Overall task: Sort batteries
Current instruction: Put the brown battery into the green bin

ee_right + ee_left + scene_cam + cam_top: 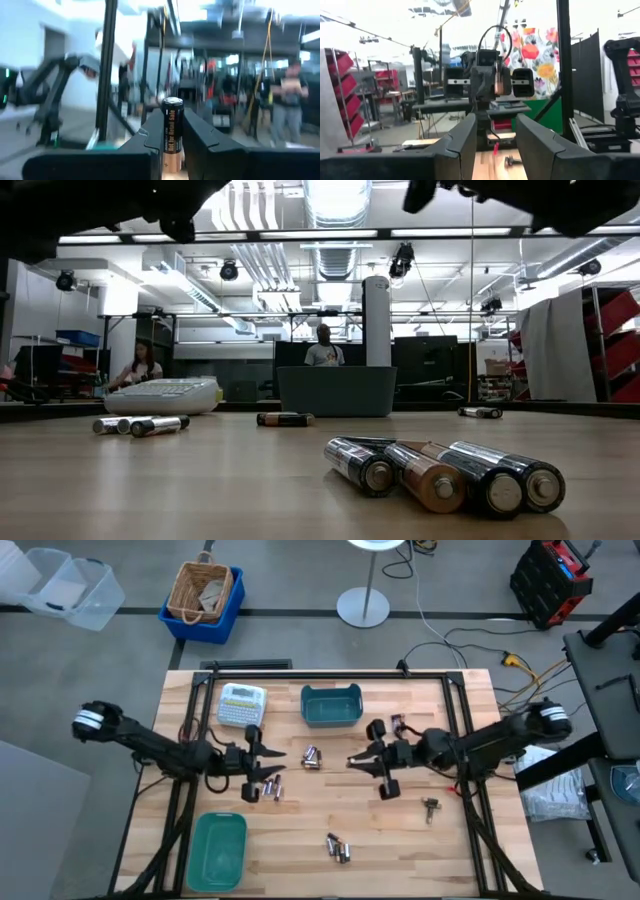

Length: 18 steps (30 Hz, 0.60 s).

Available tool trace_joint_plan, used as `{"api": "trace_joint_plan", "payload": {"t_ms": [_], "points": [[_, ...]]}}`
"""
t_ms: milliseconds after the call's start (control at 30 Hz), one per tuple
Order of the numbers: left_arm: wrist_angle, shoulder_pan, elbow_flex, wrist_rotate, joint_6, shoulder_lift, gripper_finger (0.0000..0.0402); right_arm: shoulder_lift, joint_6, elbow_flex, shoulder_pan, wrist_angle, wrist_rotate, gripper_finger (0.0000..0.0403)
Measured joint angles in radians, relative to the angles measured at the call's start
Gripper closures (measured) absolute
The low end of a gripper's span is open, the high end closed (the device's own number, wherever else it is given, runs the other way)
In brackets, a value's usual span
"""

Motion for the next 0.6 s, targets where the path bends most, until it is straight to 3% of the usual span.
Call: {"api": "trace_joint_plan", "payload": {"t_ms": [233, 533, 600], "points": [[0.225, 0.001, 0.055, 0.0, 0.032, 0.224, 0.0286, 0.248, -0.004, 0.158, 0.0, 0.304, -0.094, 0.0368], [0.267, -0.001, 0.197, 0.004, 0.052, 0.391, 0.0286, 0.443, 0.08, 0.384, -0.005, 0.321, -0.259, 0.0368], [0.293, -0.001, 0.199, 0.046, 0.048, 0.4, 0.0286, 0.464, 0.09, 0.408, -0.006, 0.323, -0.266, 0.0368]]}}
